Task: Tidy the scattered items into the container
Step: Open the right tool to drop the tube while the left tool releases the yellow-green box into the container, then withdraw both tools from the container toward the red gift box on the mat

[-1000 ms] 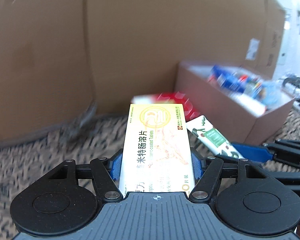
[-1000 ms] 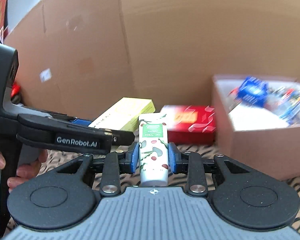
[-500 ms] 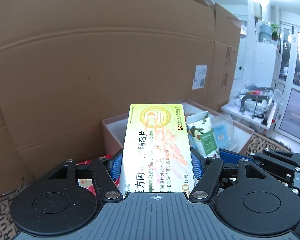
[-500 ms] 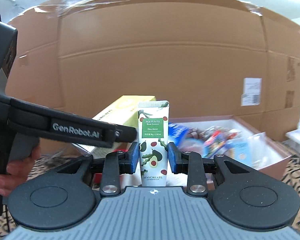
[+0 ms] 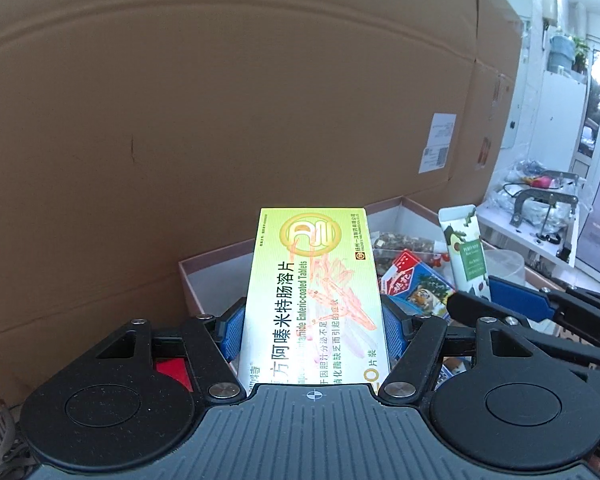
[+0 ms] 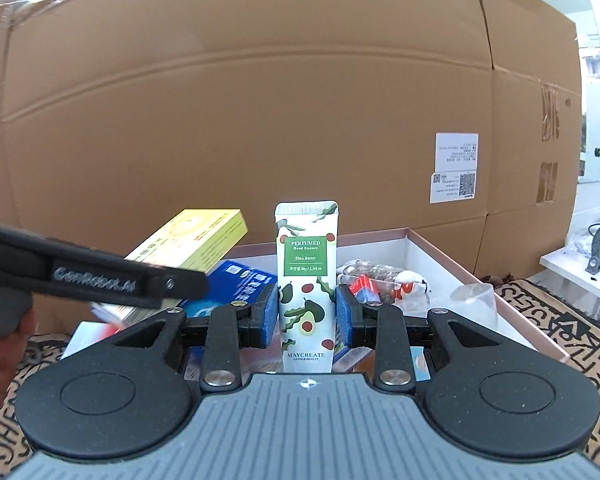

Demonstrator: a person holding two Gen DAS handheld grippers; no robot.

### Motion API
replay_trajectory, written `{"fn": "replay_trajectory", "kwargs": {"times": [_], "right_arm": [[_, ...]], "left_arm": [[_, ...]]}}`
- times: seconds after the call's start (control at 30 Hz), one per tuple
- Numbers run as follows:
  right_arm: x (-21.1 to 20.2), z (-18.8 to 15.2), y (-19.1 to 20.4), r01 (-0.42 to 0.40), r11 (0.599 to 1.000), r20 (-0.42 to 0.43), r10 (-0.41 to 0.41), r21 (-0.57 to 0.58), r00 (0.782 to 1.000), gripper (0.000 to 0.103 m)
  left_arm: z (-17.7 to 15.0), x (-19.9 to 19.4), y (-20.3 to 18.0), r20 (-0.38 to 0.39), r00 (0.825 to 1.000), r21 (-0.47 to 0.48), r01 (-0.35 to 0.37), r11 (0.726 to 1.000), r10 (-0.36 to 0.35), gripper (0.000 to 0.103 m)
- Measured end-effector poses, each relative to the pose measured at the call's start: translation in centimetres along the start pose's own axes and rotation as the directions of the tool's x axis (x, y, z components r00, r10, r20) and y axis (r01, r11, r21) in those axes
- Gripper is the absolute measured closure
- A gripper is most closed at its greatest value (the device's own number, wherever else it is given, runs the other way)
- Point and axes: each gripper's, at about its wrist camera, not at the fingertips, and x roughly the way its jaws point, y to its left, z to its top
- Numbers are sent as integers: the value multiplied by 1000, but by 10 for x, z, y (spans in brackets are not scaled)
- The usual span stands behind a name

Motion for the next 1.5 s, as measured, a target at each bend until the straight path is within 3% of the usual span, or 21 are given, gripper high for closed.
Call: {"fn": "replay_trajectory", "kwargs": {"times": [0.3,0.63,0.67,0.7,0.73,0.83,0.97,1.33,1.5], "right_arm": [[36,10,-5,-11,1000,-62,12,14,998,68],[54,13,-9,2,1000,-83,0,21,997,68],[55,13,-9,3,1000,-85,-1,21,996,68],[55,12,-9,5,1000,-81,-3,17,997,67],[54,12,-9,9,1000,-69,-9,10,998,58],[46,12,-11,48,999,-32,-48,16,998,50],[37,10,-17,45,998,-18,-45,33,999,47],[20,0,-12,62,998,-3,-62,7,998,10],[10,-5,-8,76,997,8,-76,-6,997,1]], "left_arm": [[9,38,13,-59,998,-8,-35,999,34,36],[7,41,17,-60,998,-6,-28,1000,28,35],[7,40,18,-60,998,-7,-29,1000,29,34],[7,40,18,-58,998,-11,-27,1000,26,24],[8,41,16,-50,998,-14,-33,999,32,18],[6,32,18,26,996,-27,-80,996,81,0],[8,20,17,71,995,-41,-68,997,71,0],[-3,5,11,54,997,-20,-58,998,59,0],[-12,-9,17,44,997,-36,-58,998,60,0]]}}
